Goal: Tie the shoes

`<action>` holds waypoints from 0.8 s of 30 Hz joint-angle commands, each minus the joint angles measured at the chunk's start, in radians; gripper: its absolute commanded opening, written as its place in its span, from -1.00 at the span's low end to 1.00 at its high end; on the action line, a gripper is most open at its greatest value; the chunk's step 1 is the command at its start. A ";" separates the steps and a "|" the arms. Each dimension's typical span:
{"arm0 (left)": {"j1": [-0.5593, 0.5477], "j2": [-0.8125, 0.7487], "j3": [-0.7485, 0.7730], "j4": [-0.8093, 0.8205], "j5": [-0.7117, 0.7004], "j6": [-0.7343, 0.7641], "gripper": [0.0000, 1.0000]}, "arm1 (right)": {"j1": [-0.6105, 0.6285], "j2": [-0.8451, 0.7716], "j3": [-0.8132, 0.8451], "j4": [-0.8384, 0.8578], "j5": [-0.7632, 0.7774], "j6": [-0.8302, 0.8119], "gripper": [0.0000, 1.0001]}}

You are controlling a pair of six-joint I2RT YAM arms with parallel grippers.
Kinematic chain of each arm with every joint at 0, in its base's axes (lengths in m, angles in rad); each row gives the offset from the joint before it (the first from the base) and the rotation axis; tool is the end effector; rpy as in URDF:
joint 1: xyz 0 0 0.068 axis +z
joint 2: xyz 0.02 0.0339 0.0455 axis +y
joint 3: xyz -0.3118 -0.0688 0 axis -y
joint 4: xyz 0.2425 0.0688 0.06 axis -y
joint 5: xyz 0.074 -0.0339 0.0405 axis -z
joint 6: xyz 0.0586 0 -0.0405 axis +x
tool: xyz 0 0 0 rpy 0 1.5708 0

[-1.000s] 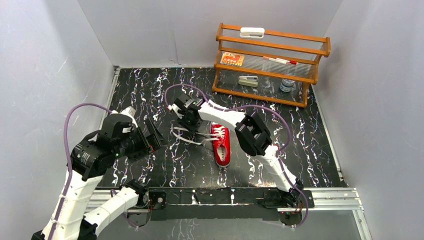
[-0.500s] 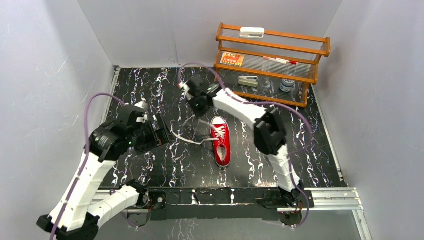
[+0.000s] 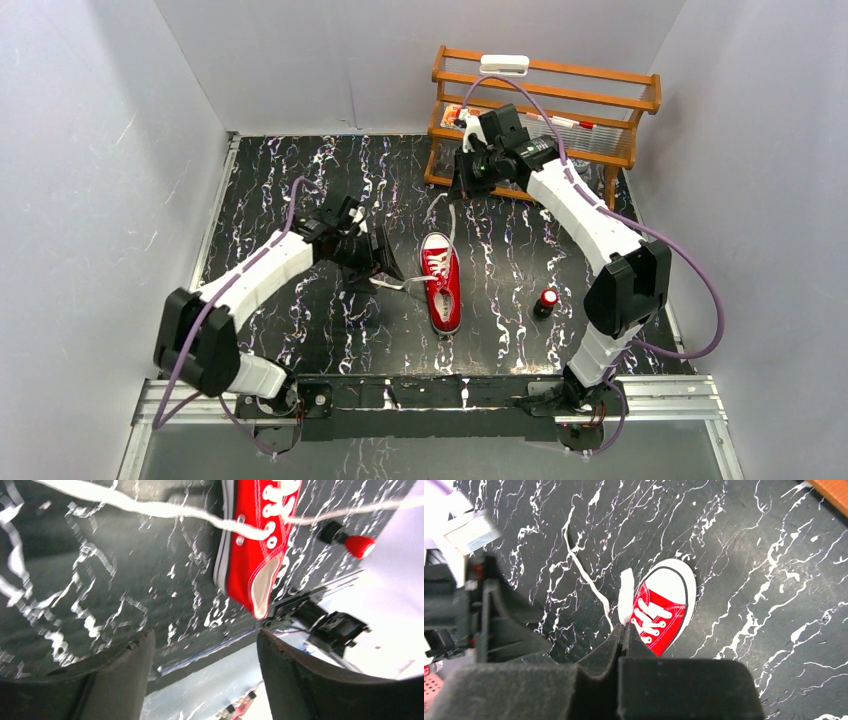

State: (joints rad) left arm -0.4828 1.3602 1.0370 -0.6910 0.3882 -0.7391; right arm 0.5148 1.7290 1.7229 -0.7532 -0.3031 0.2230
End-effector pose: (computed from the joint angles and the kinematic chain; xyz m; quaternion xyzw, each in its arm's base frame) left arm 0.2302 -0.1457 0.2894 -0.0680 0.9425 -0.3065 0.1144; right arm 0.3450 0.2152 0.3905 -0.1910 0.8900 0.2701 0.3139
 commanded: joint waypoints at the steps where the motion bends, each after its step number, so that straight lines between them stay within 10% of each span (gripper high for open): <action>1: 0.032 0.078 -0.051 0.264 0.211 -0.062 0.38 | -0.007 -0.022 0.001 -0.017 -0.082 -0.005 -1.00; 11: 0.059 0.245 -0.108 0.597 0.505 0.149 0.07 | -0.025 -0.047 -0.025 -0.008 -0.177 -0.011 -1.00; 16: 0.093 0.264 -0.108 0.565 0.499 0.247 0.60 | -0.040 -0.077 -0.040 0.005 -0.212 -0.016 -1.00; 24: 0.146 0.279 -0.234 0.934 0.611 0.280 0.69 | -0.045 -0.104 -0.064 0.009 -0.287 -0.001 -1.00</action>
State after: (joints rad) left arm -0.3485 1.6333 0.8413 0.0254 0.8902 -0.5037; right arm 0.4713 1.6817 1.6680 -0.7609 -0.5232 0.2153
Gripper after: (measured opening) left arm 0.840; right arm 0.011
